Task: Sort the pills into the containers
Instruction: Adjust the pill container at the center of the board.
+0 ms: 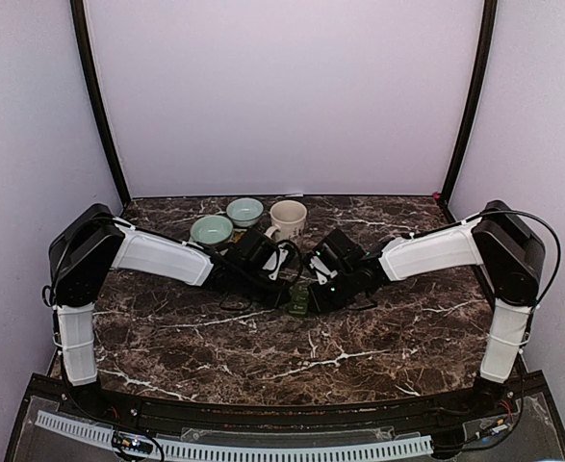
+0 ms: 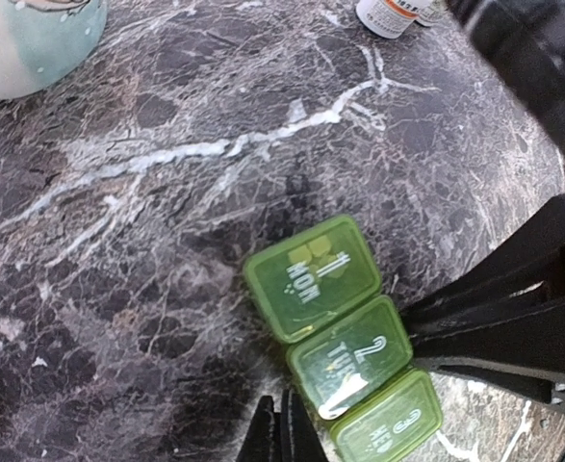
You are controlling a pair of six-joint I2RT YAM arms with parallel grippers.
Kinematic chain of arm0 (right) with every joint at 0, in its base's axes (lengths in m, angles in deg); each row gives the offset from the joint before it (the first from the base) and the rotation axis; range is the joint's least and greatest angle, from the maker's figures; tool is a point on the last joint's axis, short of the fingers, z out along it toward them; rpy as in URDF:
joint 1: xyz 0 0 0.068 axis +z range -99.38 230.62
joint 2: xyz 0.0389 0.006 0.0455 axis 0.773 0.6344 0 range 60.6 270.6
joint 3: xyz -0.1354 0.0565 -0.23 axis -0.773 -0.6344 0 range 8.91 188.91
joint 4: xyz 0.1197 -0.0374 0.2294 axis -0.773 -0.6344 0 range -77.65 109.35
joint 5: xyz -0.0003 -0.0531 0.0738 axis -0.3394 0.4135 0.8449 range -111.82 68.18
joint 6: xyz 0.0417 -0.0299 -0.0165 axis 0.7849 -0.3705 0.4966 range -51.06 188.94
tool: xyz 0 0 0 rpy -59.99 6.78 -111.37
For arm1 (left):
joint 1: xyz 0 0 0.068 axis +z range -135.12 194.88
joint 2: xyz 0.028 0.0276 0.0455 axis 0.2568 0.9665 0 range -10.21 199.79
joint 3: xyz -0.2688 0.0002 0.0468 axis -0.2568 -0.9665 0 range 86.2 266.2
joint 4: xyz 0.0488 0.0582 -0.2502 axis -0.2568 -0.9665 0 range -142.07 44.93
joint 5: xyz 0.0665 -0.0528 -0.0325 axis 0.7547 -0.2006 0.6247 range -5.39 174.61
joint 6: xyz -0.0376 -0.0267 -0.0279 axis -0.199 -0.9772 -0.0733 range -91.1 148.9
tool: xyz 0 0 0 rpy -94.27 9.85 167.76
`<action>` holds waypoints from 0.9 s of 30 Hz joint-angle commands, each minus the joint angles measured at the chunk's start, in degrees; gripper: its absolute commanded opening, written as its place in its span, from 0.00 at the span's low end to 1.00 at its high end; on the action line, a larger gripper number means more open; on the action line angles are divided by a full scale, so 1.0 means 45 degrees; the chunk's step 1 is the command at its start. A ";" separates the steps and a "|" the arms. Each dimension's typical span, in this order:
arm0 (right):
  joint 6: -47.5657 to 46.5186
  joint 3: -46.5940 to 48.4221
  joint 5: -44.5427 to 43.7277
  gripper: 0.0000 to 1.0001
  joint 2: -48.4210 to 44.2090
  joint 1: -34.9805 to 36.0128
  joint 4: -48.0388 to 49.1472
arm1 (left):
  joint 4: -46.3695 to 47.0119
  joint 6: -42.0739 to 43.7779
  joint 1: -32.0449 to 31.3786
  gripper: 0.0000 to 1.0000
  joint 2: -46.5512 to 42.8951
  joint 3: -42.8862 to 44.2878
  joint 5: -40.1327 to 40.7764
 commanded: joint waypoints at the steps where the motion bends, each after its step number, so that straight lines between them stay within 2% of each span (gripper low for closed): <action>1: 0.0107 -0.0042 -0.0608 0.13 -0.0091 0.0135 -0.0131 | -0.0084 -0.0016 -0.0076 0.00 -0.0445 -0.0315 0.0262; 27: 0.0060 0.0983 -0.1177 0.14 0.0810 -0.0237 -0.0345 | 0.0525 -0.0352 -0.0173 0.00 -0.0869 -0.0926 -0.0323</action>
